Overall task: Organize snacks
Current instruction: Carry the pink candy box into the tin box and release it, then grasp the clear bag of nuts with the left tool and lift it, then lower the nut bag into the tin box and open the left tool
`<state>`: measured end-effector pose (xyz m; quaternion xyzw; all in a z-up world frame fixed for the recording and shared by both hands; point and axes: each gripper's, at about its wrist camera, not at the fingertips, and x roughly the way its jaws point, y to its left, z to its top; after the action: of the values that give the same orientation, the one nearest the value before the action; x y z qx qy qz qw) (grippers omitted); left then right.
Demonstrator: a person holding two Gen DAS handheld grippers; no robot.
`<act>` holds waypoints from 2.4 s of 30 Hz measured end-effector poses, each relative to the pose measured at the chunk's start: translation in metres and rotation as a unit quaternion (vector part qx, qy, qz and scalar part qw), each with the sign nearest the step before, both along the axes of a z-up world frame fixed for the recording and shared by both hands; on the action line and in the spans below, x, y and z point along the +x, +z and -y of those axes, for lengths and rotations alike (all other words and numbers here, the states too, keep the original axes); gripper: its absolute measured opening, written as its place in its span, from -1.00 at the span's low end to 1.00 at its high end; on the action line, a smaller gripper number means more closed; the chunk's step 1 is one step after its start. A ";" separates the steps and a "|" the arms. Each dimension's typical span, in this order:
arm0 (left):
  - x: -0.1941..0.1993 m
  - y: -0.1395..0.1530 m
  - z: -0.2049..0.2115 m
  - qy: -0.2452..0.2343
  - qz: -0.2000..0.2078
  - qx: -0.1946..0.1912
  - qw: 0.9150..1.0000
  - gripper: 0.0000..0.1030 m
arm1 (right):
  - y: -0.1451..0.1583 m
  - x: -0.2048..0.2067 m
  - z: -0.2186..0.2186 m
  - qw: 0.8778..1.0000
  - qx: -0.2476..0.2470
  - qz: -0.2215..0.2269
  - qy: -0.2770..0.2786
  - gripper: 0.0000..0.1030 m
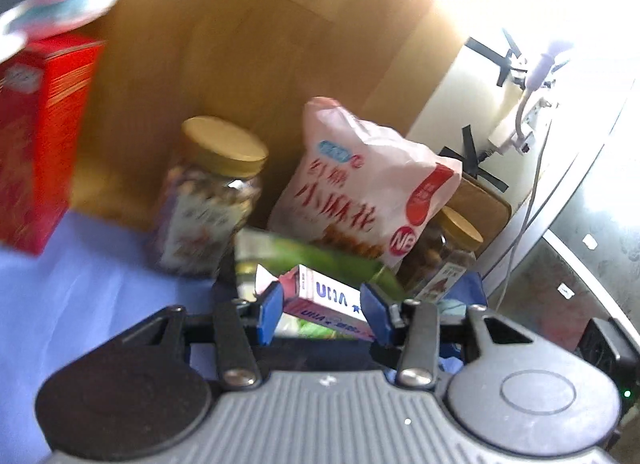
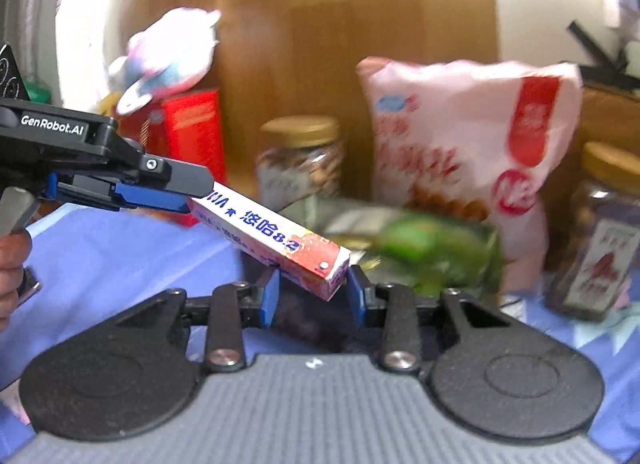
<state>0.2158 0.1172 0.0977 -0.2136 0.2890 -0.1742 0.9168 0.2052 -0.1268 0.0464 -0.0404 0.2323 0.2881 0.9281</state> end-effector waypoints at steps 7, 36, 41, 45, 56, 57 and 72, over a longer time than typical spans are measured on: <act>0.067 -0.027 0.037 -0.024 -0.047 0.003 0.999 -0.19 | -0.009 0.038 0.023 0.998 -0.025 -0.004 -0.050 -0.20; -0.050 -0.081 0.077 -0.146 -0.161 -0.045 0.975 -0.18 | -0.062 -0.105 0.106 0.991 0.051 -0.109 -0.058 0.46; -0.063 -0.096 0.085 -0.146 -0.186 -0.043 0.971 -0.08 | -0.063 -0.101 0.098 0.985 0.083 -0.147 -0.029 0.45; -0.066 -0.098 0.080 -0.131 -0.182 -0.044 0.973 -0.08 | -0.059 -0.112 0.092 0.984 0.097 -0.151 0.008 0.33; -0.056 -0.099 0.094 -0.134 -0.177 -0.048 0.974 -0.20 | -0.061 -0.108 0.081 0.993 0.041 -0.109 -0.009 0.09; -0.057 -0.097 0.094 -0.133 -0.176 -0.046 0.974 -0.20 | -0.060 -0.110 0.082 0.994 0.042 -0.101 -0.015 -0.11; -0.055 -0.022 0.068 -0.106 -0.062 -0.060 0.991 -0.28 | -0.004 -0.084 0.058 0.996 0.086 -0.010 -0.001 -0.42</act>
<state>0.1612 0.0491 0.0761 -0.2473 0.3553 -0.2738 0.8589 0.1209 -0.1848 0.0420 0.0424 0.2155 0.3067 0.9261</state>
